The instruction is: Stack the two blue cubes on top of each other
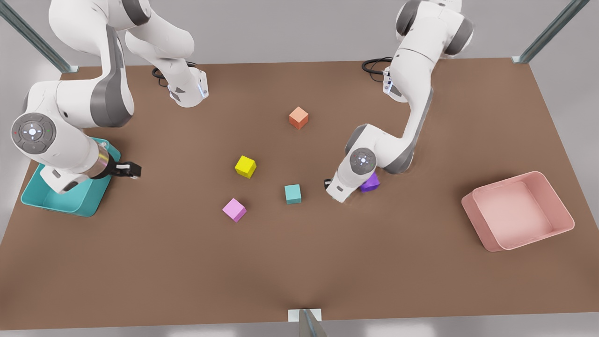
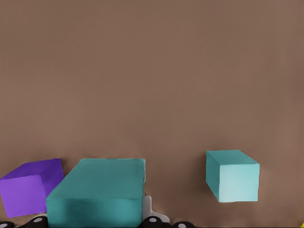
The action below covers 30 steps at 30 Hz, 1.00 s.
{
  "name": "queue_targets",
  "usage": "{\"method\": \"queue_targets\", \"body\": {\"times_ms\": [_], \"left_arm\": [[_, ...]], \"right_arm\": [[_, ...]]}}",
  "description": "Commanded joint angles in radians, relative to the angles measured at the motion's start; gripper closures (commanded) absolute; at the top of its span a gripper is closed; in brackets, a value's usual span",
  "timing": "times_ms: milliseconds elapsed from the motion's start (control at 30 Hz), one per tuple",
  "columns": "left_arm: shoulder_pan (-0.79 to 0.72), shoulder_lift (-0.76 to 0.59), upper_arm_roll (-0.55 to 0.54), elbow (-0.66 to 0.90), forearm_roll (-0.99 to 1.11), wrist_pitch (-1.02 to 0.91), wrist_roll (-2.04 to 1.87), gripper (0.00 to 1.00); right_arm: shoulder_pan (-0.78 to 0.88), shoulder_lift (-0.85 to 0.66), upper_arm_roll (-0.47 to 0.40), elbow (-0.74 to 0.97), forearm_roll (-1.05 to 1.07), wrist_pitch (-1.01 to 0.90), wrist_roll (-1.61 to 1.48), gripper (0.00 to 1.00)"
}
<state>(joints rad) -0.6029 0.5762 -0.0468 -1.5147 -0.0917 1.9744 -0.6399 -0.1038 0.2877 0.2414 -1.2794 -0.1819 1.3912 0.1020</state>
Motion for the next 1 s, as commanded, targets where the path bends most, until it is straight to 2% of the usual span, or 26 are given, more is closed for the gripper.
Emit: {"method": "queue_targets", "body": {"times_ms": [0,67,200,700,733,767,967], "left_arm": [[-0.100,0.056,-0.001,0.062,-0.009,-0.141,-0.518,0.35],[-0.130,0.140,-0.021,0.145,-0.017,-0.034,-0.583,0.35],[-0.107,0.270,-0.019,0.332,-0.016,-0.032,-0.572,0.35],[-0.103,0.333,-0.022,0.383,-0.017,0.078,-0.572,0.34],[-0.104,0.333,-0.022,0.381,-0.017,0.078,-0.572,0.31],[-0.103,0.338,-0.022,0.381,-0.017,0.078,-0.572,0.00],[-0.103,0.344,-0.022,0.381,-0.016,0.078,-0.572,0.00]], "right_arm": [[-0.001,-0.001,0.001,0.002,-0.004,-0.008,-0.251,0.00],[0.001,-0.001,0.001,0.000,-0.005,-0.008,-0.251,0.00],[0.003,0.001,0.001,-0.001,-0.007,-0.008,-0.251,0.00],[0.004,0.008,0.004,-0.008,-0.005,-0.008,-0.249,0.00],[0.004,0.008,0.004,-0.008,-0.005,-0.008,-0.249,0.00],[0.004,0.008,0.004,-0.008,-0.005,-0.008,-0.249,0.00],[0.004,0.008,0.004,-0.008,-0.005,-0.008,-0.249,0.00]]}}
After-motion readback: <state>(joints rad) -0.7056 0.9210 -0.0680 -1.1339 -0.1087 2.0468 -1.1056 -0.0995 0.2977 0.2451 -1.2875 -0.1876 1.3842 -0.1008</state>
